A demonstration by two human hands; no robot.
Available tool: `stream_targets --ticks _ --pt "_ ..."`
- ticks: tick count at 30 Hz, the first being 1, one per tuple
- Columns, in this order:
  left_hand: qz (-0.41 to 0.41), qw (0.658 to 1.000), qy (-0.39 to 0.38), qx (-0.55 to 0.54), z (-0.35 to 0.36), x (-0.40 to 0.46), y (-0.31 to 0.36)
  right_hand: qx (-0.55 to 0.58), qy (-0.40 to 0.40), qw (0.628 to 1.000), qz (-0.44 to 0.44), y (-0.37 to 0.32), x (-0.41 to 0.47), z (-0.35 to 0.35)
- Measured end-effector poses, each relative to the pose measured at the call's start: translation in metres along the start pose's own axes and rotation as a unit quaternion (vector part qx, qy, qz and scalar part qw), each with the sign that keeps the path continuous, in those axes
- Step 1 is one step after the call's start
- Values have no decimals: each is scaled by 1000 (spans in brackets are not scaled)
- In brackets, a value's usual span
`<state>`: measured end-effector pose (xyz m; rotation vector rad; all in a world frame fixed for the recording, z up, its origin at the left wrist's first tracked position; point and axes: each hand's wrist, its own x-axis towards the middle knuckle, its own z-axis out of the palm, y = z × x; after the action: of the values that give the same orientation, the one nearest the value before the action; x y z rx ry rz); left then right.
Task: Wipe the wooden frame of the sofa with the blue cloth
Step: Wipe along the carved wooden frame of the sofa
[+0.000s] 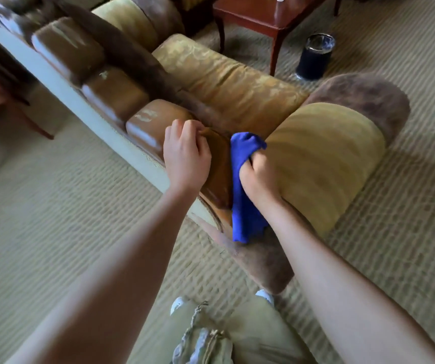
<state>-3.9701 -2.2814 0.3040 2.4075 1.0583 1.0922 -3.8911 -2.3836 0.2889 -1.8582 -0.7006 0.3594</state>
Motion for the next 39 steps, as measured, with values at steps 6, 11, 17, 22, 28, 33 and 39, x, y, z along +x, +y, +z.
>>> stream_targets --ticks 6,11,17,22,28,33,39 --pt "-13 1000 21 17 1 0 0 -78 -151 985 -22 -31 58 24" --pt "-21 999 29 18 0 -2 4 -34 -173 982 68 3 65 10" --pt "-38 999 17 31 0 -4 5 15 -129 989 72 30 28 -17" --pt "-30 999 13 30 0 -2 5 -133 -90 981 -108 6 60 -4" --pt "-29 999 12 20 -3 -4 5 -58 -179 979 -76 -18 71 20" --pt "-37 999 13 16 -2 -3 6 -9 -232 973 19 -4 78 8" --pt "-37 999 15 5 0 -4 5 64 -193 977 60 30 39 -12"
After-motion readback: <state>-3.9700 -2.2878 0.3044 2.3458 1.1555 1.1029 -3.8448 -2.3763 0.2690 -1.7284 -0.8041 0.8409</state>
